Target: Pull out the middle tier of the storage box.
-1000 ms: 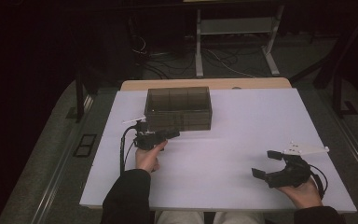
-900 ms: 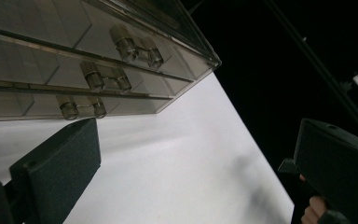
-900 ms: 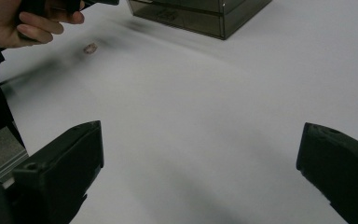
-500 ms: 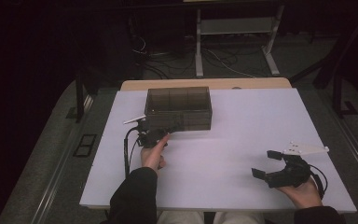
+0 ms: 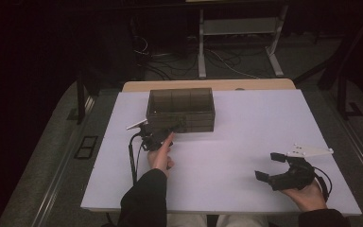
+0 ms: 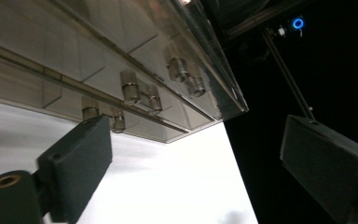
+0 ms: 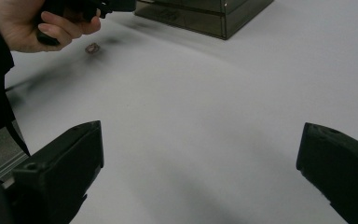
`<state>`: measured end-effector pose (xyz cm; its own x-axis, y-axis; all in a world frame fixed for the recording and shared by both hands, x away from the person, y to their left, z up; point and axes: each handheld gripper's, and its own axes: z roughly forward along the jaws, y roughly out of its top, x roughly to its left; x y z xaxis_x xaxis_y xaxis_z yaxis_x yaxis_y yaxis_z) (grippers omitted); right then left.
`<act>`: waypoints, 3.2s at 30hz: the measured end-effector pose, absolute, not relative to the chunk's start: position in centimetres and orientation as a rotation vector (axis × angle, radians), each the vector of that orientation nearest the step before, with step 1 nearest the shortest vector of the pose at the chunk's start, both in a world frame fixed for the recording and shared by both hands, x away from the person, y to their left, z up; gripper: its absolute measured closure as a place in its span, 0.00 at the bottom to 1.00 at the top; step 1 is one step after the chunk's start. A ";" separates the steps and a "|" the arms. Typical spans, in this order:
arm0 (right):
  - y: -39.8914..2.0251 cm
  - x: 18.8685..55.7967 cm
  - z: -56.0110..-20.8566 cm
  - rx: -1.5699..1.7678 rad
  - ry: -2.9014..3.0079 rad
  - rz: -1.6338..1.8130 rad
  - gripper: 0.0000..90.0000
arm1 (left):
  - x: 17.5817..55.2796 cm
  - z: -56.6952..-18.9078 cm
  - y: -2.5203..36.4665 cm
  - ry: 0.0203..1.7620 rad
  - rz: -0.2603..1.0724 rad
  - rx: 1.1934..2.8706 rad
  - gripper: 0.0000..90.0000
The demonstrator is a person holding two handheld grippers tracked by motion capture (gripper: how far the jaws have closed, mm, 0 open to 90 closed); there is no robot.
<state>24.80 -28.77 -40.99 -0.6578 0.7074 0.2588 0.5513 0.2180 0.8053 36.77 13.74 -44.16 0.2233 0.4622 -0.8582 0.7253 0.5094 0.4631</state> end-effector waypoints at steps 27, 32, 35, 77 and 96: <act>-28.8 24.8 -41.0 1.206 2.319 1.423 0.00 | 37.4 -46.5 13.5 1.587 -0.251 0.910 0.59; -28.8 24.8 -41.0 1.205 2.320 1.423 0.00 | 37.5 -46.8 13.1 1.598 -0.248 0.873 0.64; -28.8 24.8 -41.0 1.199 2.317 1.420 0.00 | 37.3 -47.0 12.9 1.604 -0.247 0.842 0.67; -28.9 24.8 -41.0 1.207 2.312 1.406 0.00 | 36.8 -47.3 11.3 1.648 -0.218 0.665 0.90; -29.0 24.8 -40.9 1.200 2.298 1.410 0.00 | 35.7 -47.3 11.2 1.650 -0.197 0.676 0.90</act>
<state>24.81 -28.95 -40.94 -0.6542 0.7181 0.2372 0.5368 0.2200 0.8145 35.72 11.23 -47.26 -0.0474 0.3162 -0.9475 0.5308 0.8116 0.2443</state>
